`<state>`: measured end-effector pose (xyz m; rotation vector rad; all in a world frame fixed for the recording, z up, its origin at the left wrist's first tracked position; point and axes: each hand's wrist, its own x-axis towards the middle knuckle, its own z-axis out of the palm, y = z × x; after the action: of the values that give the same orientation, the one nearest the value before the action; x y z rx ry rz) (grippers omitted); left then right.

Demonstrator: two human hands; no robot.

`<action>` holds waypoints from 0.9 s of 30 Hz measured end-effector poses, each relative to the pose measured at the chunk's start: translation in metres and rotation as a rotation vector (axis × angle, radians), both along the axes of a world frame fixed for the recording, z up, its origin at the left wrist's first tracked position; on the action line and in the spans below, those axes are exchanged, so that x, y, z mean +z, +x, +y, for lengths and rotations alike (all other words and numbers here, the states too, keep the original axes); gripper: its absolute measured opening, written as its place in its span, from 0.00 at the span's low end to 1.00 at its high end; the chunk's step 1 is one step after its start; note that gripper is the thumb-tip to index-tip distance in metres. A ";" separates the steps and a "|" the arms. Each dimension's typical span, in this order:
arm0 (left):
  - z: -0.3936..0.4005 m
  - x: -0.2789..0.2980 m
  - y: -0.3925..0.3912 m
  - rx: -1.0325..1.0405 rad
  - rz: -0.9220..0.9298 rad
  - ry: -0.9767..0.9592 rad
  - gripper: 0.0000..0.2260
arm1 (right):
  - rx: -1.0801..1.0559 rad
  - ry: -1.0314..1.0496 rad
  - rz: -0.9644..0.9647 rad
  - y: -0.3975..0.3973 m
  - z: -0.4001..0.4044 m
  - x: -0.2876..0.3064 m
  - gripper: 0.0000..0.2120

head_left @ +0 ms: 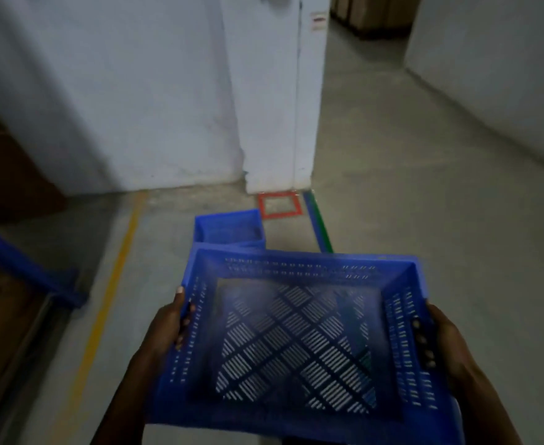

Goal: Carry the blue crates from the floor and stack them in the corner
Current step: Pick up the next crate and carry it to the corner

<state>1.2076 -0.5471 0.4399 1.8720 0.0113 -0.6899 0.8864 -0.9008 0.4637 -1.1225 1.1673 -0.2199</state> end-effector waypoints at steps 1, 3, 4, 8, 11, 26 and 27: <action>0.002 -0.004 0.019 0.045 0.004 0.010 0.33 | 0.017 -0.016 -0.033 0.029 -0.014 -0.009 0.24; 0.004 -0.009 0.055 0.125 -0.002 0.024 0.36 | 0.064 -0.010 0.018 0.083 -0.039 -0.021 0.24; 0.005 -0.010 0.072 0.153 -0.006 0.026 0.36 | 0.088 -0.007 0.040 0.116 -0.051 -0.019 0.24; -0.001 0.003 0.136 0.254 0.025 0.039 0.29 | 0.199 0.037 -0.004 0.225 -0.083 -0.014 0.25; -0.012 0.007 0.195 0.310 0.080 -0.058 0.24 | 0.238 0.032 -0.003 0.303 -0.103 -0.017 0.25; -0.085 -0.090 0.610 0.285 0.174 0.015 0.27 | 0.178 -0.092 0.118 0.703 -0.164 -0.111 0.29; -0.092 -0.098 0.636 0.273 0.176 0.026 0.27 | 0.169 -0.096 0.134 0.726 -0.171 -0.119 0.29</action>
<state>1.8437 -0.6391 0.3416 1.7850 0.3836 -0.6640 1.6122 -1.0713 0.3447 -1.3308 1.1824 -0.0712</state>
